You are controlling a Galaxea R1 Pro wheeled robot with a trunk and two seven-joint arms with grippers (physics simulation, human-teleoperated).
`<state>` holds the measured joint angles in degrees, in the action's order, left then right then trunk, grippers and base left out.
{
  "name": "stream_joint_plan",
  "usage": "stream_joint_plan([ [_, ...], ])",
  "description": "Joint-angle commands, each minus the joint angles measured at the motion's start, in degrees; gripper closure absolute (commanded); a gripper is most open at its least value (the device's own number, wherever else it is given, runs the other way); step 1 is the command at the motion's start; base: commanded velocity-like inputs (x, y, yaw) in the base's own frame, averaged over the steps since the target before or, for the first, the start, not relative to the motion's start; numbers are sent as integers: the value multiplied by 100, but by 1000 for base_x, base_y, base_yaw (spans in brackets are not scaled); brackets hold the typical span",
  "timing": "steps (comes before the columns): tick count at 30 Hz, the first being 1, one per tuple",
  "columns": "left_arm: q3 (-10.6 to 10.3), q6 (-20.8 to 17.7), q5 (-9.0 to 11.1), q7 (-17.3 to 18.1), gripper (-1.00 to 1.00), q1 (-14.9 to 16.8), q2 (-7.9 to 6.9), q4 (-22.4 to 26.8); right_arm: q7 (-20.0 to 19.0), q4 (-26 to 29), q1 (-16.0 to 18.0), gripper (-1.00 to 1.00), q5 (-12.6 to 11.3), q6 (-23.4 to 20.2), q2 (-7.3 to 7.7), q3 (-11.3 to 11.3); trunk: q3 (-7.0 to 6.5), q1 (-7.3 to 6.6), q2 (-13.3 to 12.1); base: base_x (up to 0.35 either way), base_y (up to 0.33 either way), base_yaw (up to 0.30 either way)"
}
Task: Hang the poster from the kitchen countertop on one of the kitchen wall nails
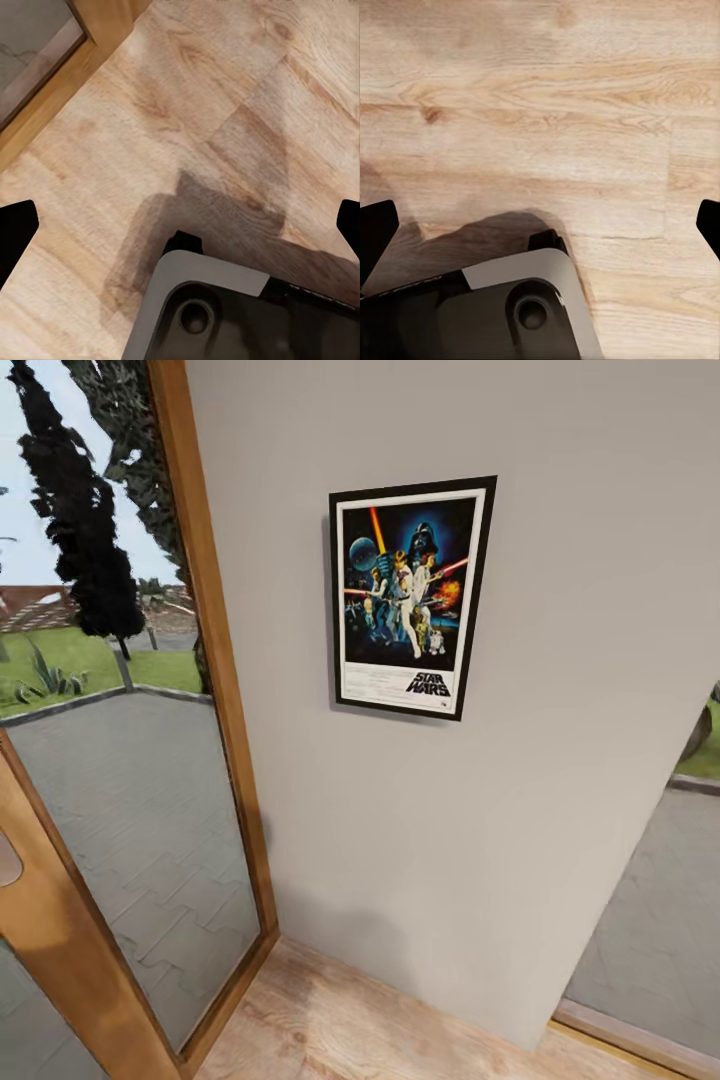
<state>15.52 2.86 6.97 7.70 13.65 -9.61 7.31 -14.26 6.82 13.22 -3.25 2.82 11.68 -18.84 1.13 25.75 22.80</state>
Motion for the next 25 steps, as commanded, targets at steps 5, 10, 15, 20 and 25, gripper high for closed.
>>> stream_joint_plan([
  [5,9,13,59,30,-100,6,2,-10,-32,-197,5,-100,-41,50,2,-13,5,3,12,0,0,17],
  [10,12,13,59,30,-100,6,3,-15,-33,-658,5,-100,-51,59,-5,-18,4,3,12,0,0,3],
  [15,12,13,59,30,-100,6,3,-18,-33,-802,5,-100,-58,60,-7,-22,4,3,12,0,0,0],
  [20,12,13,59,30,-100,6,3,-26,-33,-834,5,-100,-61,61,-8,-22,4,3,12,0,0,0],
  [25,12,11,59,30,-100,6,1,-31,-33,-839,5,-100,-62,61,-8,-23,4,3,12,0,0,0],
])
